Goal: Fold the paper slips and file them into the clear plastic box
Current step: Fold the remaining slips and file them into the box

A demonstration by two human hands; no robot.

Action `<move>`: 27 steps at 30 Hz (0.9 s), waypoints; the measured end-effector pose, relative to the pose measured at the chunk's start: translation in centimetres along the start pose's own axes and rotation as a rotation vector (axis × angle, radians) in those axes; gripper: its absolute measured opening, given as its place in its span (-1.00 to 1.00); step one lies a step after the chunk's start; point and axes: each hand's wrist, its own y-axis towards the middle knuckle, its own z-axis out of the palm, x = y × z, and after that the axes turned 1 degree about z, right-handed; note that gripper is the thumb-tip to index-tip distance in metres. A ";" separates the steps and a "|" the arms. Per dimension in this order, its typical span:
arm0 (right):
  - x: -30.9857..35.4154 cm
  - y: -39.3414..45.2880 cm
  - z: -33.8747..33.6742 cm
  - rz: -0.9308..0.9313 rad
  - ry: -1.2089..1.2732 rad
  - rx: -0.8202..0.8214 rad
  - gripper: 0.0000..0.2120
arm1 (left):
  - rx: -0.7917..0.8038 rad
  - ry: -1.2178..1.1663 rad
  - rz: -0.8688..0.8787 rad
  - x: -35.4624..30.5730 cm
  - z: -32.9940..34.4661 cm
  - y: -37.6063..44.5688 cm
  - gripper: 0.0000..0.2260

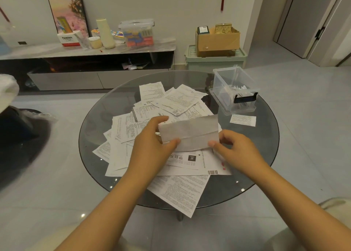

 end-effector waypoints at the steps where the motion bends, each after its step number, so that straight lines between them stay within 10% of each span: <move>1: 0.1 -0.1 0.1 0.025 0.029 0.008 -0.82 | 0.030 0.007 -0.030 0.0 0.1 0.1 -0.43; 10: 0.1 -0.1 1.9 0.057 -0.463 -0.095 -0.73 | 0.172 0.204 -0.086 1.0 3.0 0.8 0.02; 17: 0.6 0.0 0.9 0.132 -0.458 -0.037 -0.86 | 0.228 0.280 -0.158 2.3 1.4 2.0 -0.27; 22: 0.7 -0.3 0.6 0.118 -0.433 -0.042 -0.70 | 0.197 0.300 0.163 2.2 2.4 0.5 -0.68; 27: 1.4 -1.3 0.6 0.190 -0.213 0.071 -0.67 | 0.290 0.381 0.361 1.6 3.2 -0.5 -0.61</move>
